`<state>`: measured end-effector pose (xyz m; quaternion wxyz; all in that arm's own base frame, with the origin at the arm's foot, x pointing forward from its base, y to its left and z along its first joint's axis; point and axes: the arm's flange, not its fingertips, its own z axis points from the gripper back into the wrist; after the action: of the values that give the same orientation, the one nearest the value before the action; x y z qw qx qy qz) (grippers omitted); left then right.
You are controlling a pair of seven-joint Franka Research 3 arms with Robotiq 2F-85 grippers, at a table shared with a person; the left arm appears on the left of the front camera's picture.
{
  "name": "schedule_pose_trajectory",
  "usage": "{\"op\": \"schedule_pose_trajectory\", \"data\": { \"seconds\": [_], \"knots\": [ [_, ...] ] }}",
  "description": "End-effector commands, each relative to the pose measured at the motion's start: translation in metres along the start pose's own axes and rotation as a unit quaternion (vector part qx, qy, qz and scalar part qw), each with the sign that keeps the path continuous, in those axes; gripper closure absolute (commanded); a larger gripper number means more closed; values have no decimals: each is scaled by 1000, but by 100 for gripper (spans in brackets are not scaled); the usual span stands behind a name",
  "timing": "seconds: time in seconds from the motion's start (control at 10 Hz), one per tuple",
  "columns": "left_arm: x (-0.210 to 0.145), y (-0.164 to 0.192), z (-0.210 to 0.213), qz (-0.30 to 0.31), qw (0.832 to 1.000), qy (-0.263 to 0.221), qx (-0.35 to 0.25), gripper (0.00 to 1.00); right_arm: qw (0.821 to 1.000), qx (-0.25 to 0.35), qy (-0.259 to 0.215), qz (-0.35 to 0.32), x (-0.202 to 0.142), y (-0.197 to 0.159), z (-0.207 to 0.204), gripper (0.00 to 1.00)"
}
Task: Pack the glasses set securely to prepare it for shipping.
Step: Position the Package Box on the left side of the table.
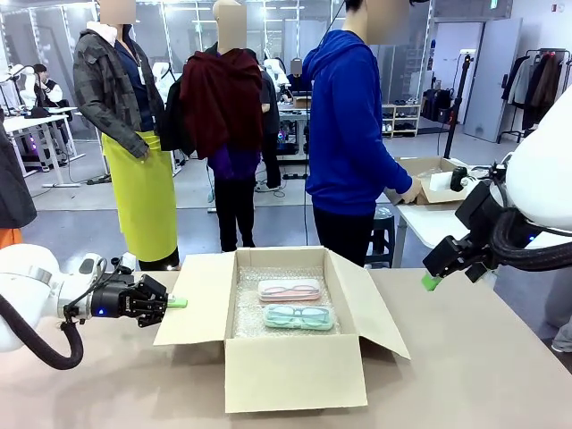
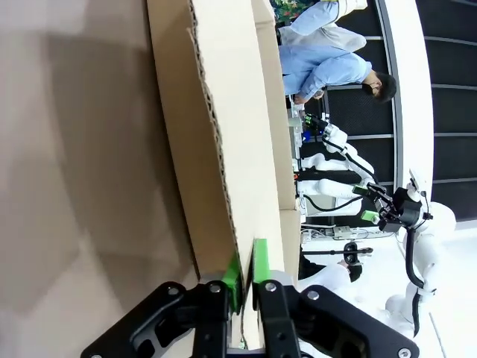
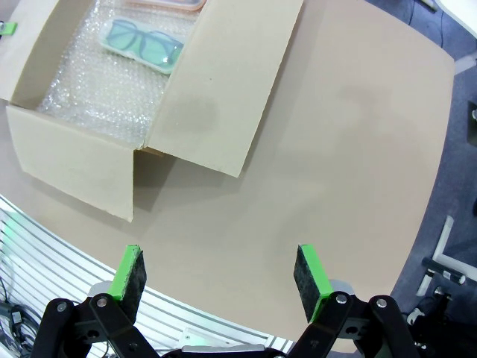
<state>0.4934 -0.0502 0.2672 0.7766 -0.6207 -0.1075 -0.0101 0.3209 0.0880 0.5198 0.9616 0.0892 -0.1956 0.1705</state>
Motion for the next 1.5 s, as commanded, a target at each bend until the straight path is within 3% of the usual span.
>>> {"op": "schedule_pose_trajectory", "data": {
  "seconds": [0.0, 0.1, 0.5, 0.6, 0.7, 0.9, 1.2, 1.4],
  "knots": [
    [5, -1, 4, 0, 1000, 19, 2, 100, 1000, -2, -1, 3, 0, 0, 1, 0],
    [0, 0, 0, 0, 1000, 0, 0, 100, 1000, -2, -1, 3, 0, 0, 1, 0],
    [0, 0, 0, 0, 1000, 0, 0, 100, 1000, -2, -1, 3, 0, 0, 1, 0],
    [1, 0, 1, -2, 1000, 3, 2, 95, 1000, -2, -1, 3, 0, 0, 1, 0],
    [11, 4, 21, 2, 999, 45, 4, 95, 1000, -2, -1, 3, 0, 0, 1, 0],
    [30, 11, 69, 1, 997, 72, -2, 95, 1000, -2, -1, 3, 0, 0, 1, 0],
    [45, 29, 159, -4, 996, 90, 2, 95, 1000, -2, -1, 3, 0, 0, 1, 0],
    [61, 40, 228, -13, 997, 77, 13, 95, 1000, -2, -1, 3, 0, 0, 1, 0]
  ]
}}
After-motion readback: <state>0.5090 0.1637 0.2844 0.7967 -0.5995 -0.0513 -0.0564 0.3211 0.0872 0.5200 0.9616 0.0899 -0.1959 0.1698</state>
